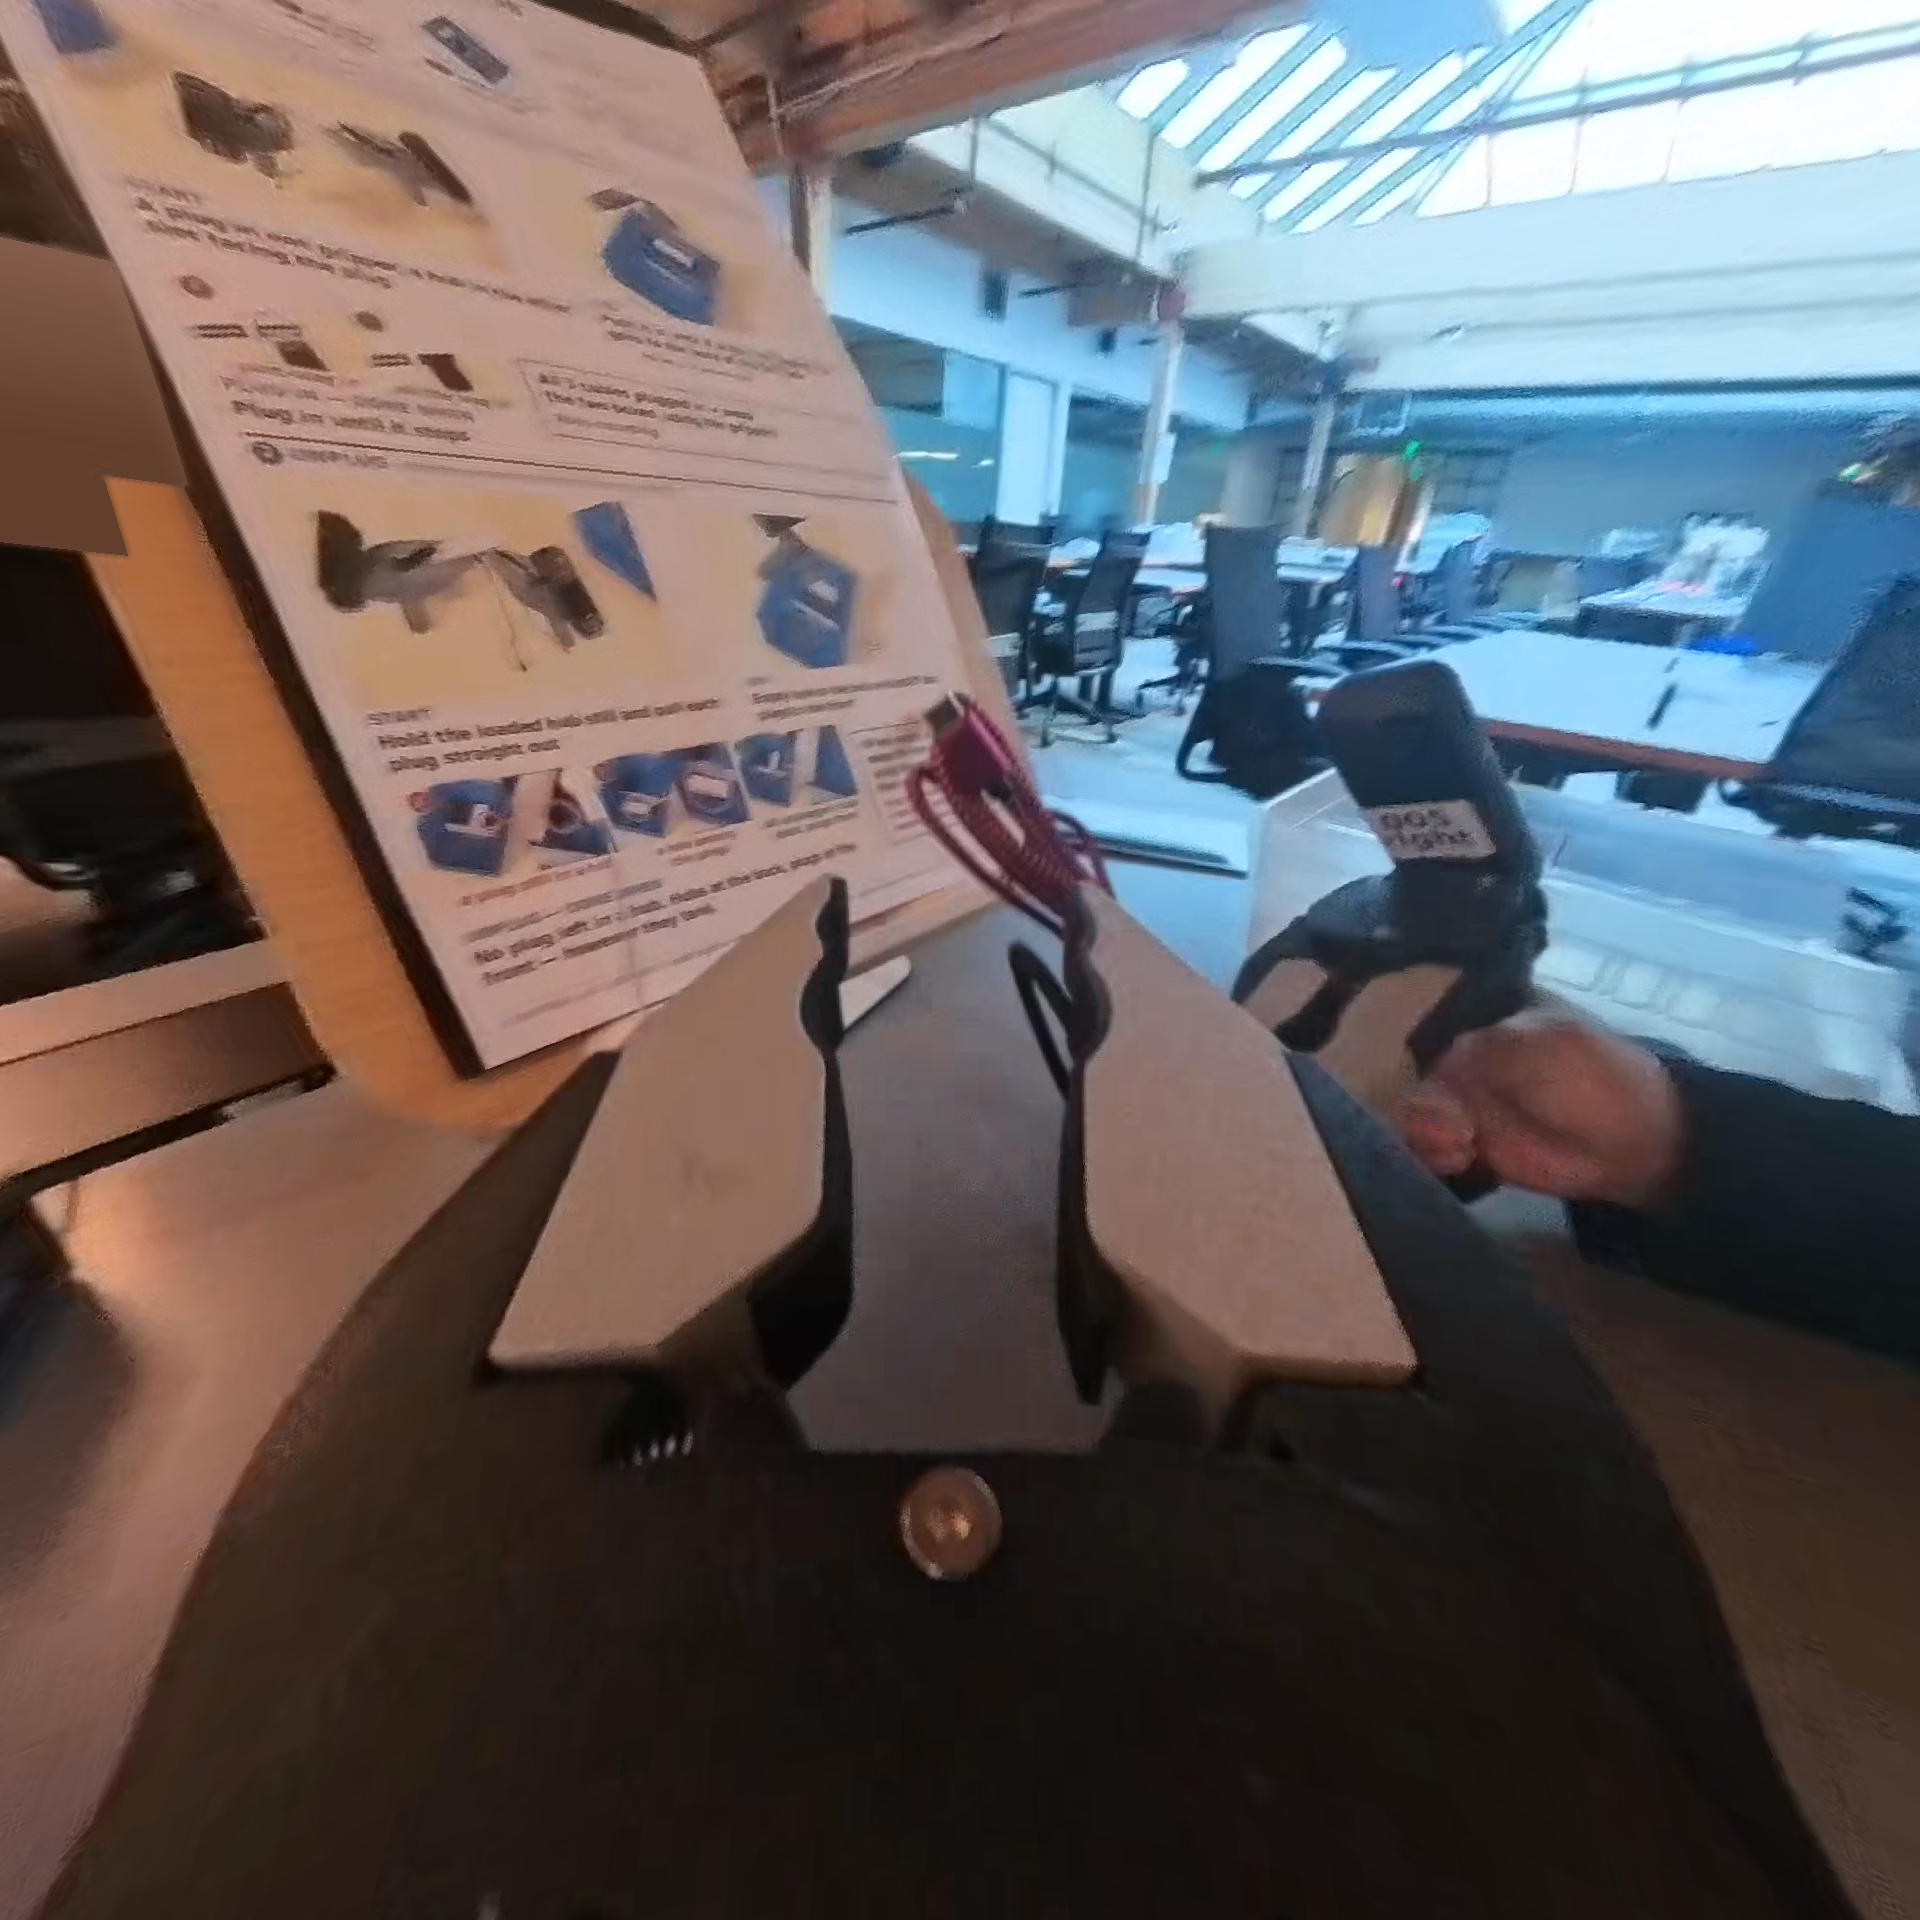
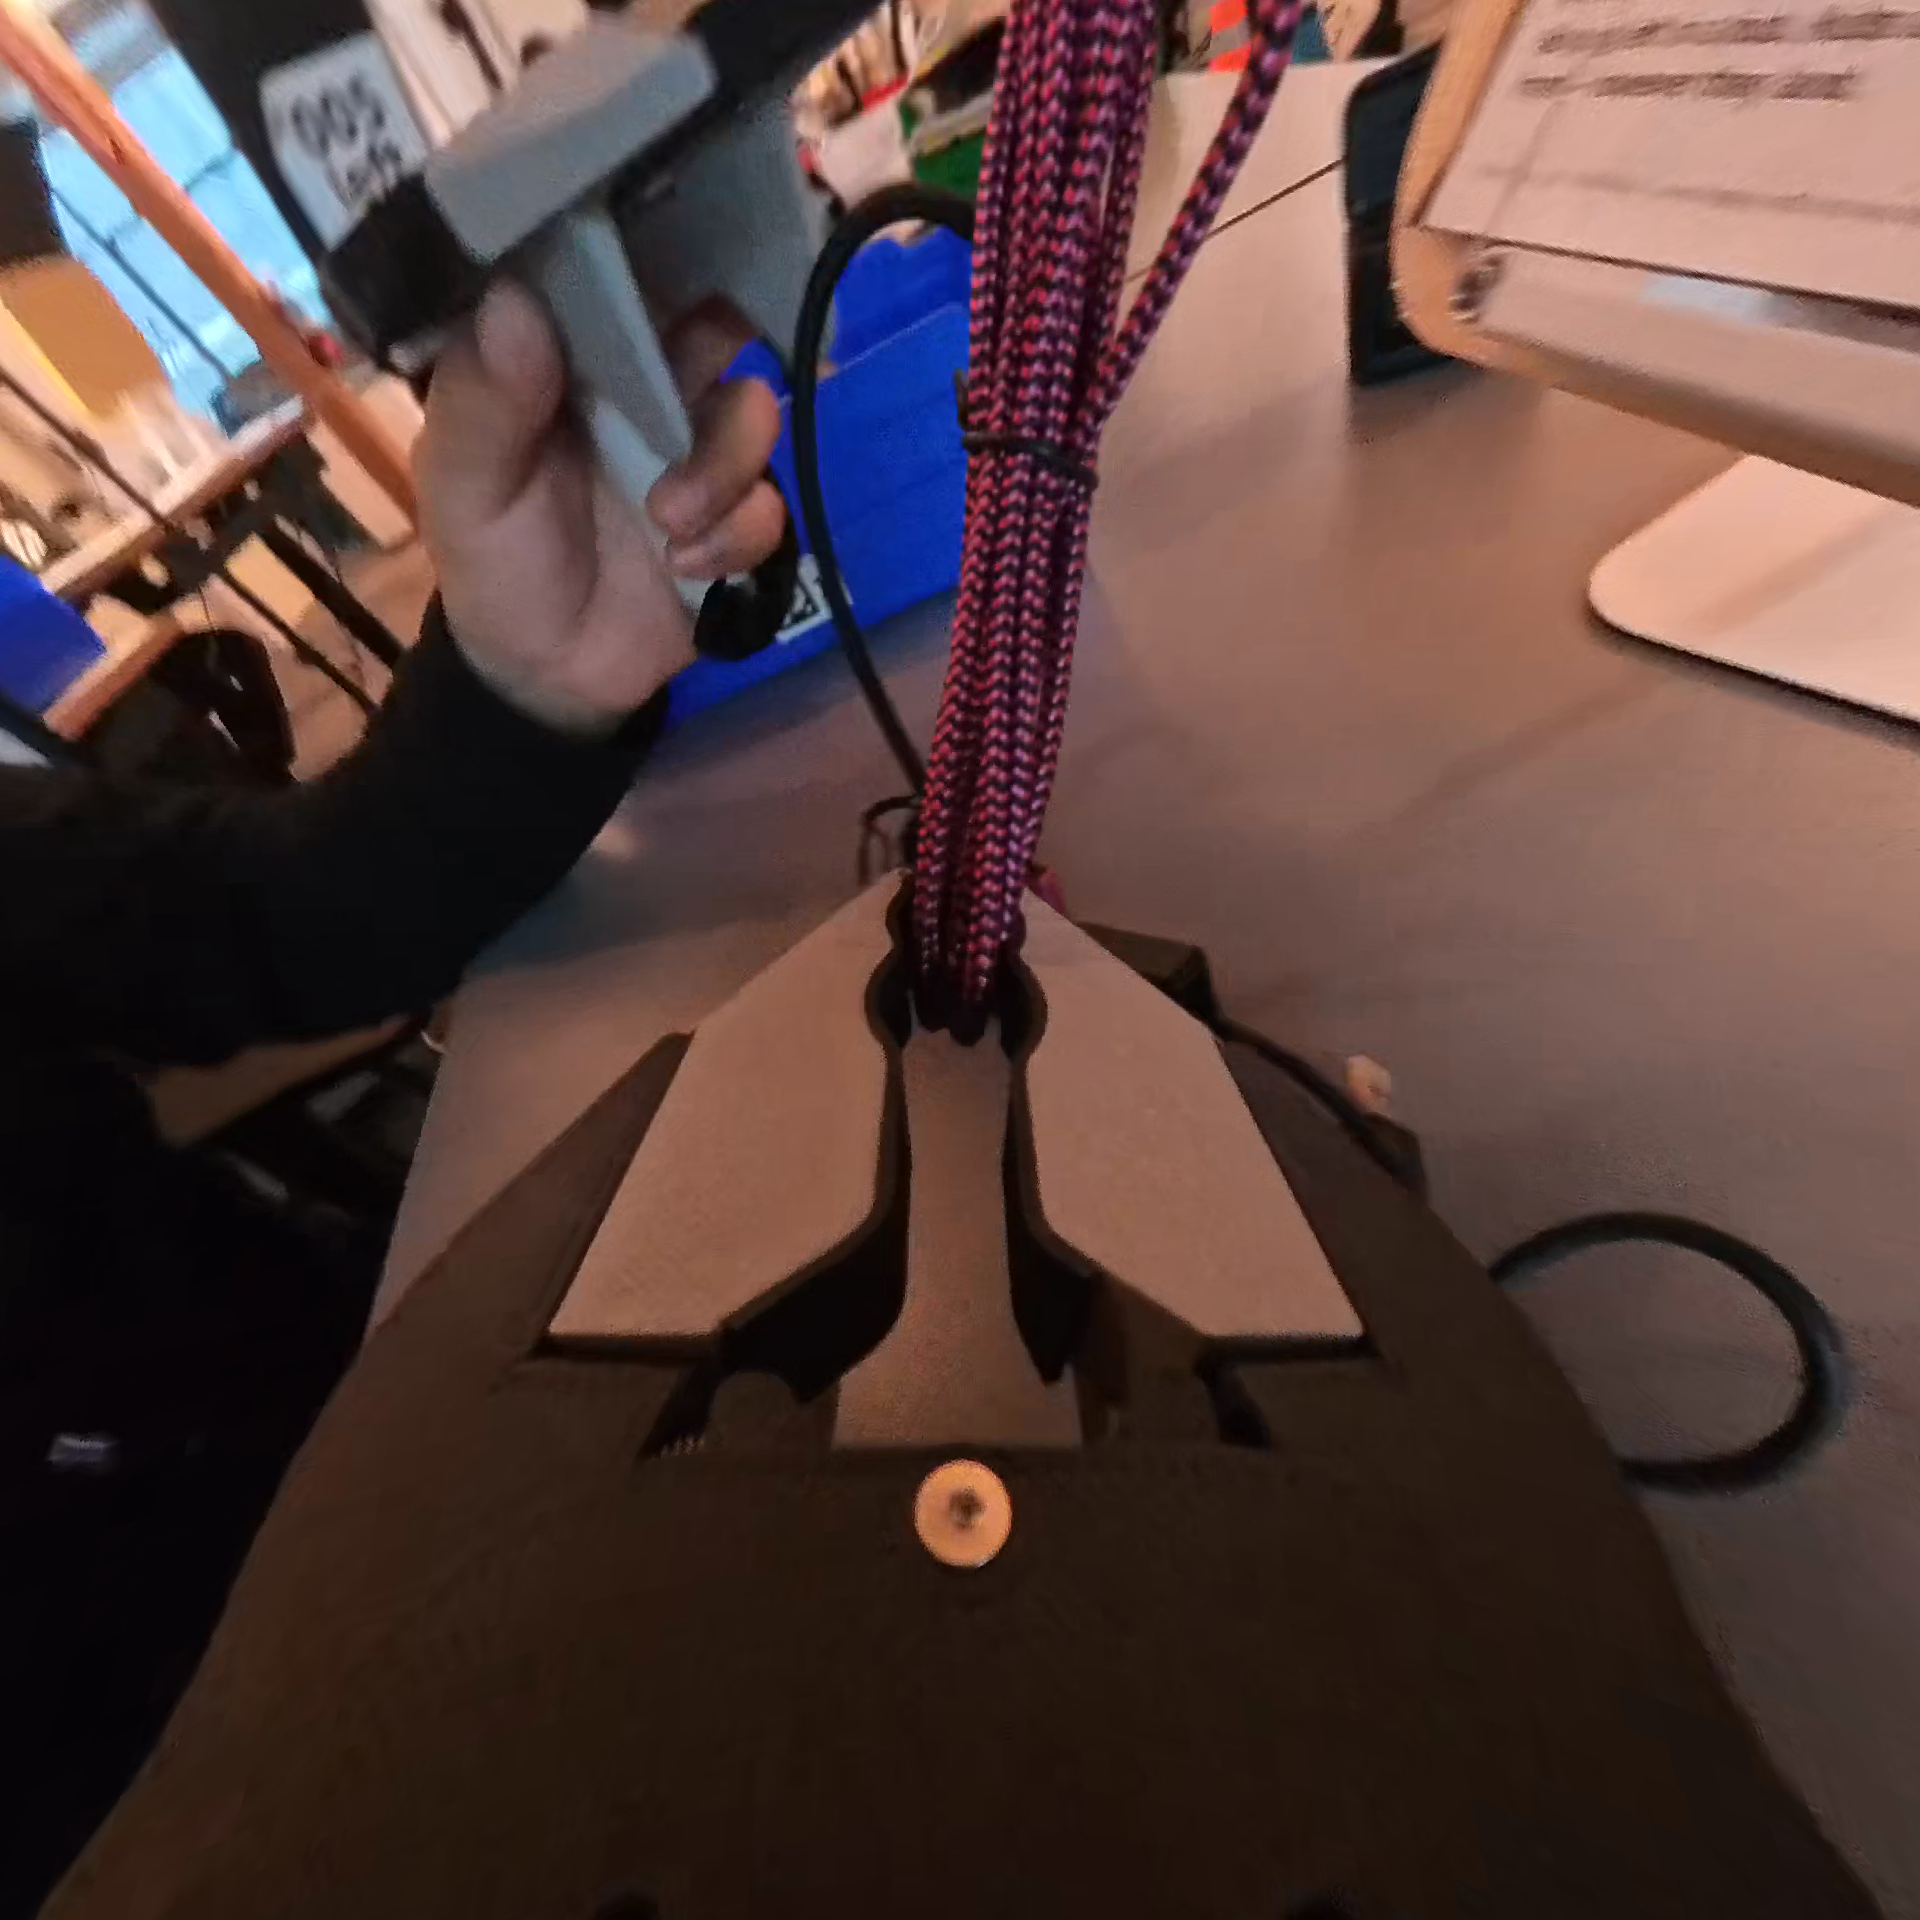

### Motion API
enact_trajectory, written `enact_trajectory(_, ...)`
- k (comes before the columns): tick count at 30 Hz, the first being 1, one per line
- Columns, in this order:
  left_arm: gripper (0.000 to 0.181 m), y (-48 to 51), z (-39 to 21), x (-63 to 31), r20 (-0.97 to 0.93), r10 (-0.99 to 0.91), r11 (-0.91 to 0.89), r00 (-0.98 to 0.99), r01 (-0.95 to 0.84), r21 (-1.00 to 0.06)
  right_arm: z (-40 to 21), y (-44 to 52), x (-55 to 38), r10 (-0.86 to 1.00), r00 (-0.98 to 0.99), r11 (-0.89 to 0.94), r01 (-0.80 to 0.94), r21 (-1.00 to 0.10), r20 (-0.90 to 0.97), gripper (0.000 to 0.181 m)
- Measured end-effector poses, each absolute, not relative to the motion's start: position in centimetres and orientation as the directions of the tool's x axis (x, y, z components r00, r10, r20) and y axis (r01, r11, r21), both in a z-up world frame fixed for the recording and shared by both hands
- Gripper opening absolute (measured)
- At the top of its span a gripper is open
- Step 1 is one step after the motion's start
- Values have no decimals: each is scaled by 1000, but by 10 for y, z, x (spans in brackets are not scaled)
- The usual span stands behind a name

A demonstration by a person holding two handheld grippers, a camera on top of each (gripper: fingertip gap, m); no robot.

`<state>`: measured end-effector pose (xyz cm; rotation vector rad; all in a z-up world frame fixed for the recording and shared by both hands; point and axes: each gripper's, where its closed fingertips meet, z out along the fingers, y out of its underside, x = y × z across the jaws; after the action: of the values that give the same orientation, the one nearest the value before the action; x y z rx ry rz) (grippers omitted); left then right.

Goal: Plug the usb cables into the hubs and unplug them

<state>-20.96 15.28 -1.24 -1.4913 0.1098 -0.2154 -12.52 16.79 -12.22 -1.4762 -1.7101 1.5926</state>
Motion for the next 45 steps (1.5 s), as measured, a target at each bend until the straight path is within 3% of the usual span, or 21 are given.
enact_trajectory(4, 44, 156, -18, -201, 56, -243, 27, 968, 64, -998, -116, 191, -125, 851, -310, -296, 385, -874, -424, 10)
enact_trajectory(8, 65, 170, -58, -183, 124, -328, -187, 936, 64, -980, -105, 199, -123, 840, -311, -343, 328, -880, -444, 10)
enact_trajectory(11, 68, 171, -91, -149, 232, -473, -364, 850, 52, -930, -95, 200, -121, 833, -327, -363, 287, -886, -447, 10)
enact_trajectory(13, 68, 175, -111, -141, 212, -467, -425, 859, -7, -905, -89, 198, -119, 823, -343, -374, 272, -887, -453, 10)
enact_trajectory(16, 58, 180, -130, -128, 124, -476, -443, 871, -115, -889, -82, 191, -118, 807, -377, -379, 259, -888, -455, 10)
enact_trajectory(19, 13, 182, -138, -124, 25, -472, -431, 881, -206, -879, -79, 183, -118, 800, -409, -362, 255, -896, -440, 10)
enact_trajectory(20, 10, 181, -138, -123, -9, -484, -414, 875, -238, -879, -78, 182, -118, 802, -413, -352, 256, -900, -431, 10)
enact_trajectory(26, 8, 172, -128, -124, 63, -524, -415, 849, -190, -890, -84, 196, -112, 904, -328, -192, 258, -947, -273, 12)
enact_trajectory(33, 9, 158, -125, -109, 116, -630, -413, 768, -205, -887, -101, 199, -99, 944, -323, 54, 343, -938, -64, 27)
enact_trajectory(37, 8, 153, -122, -107, 186, -655, -429, 732, -158, -889, -103, 185, -95, 919, -392, 111, 349, -930, -37, 27)
enact_trajectory(40, 9, 154, -125, -109, 185, -645, -439, 742, -161, -884, -100, 197, -95, 942, -335, 127, 344, -930, 4, 29)
enact_trajectory(45, 9, 151, -124, -99, 170, -682, -415, 711, -185, -891, -92, 181, -88, 888, -443, 31, 324, -946, -122, 38)
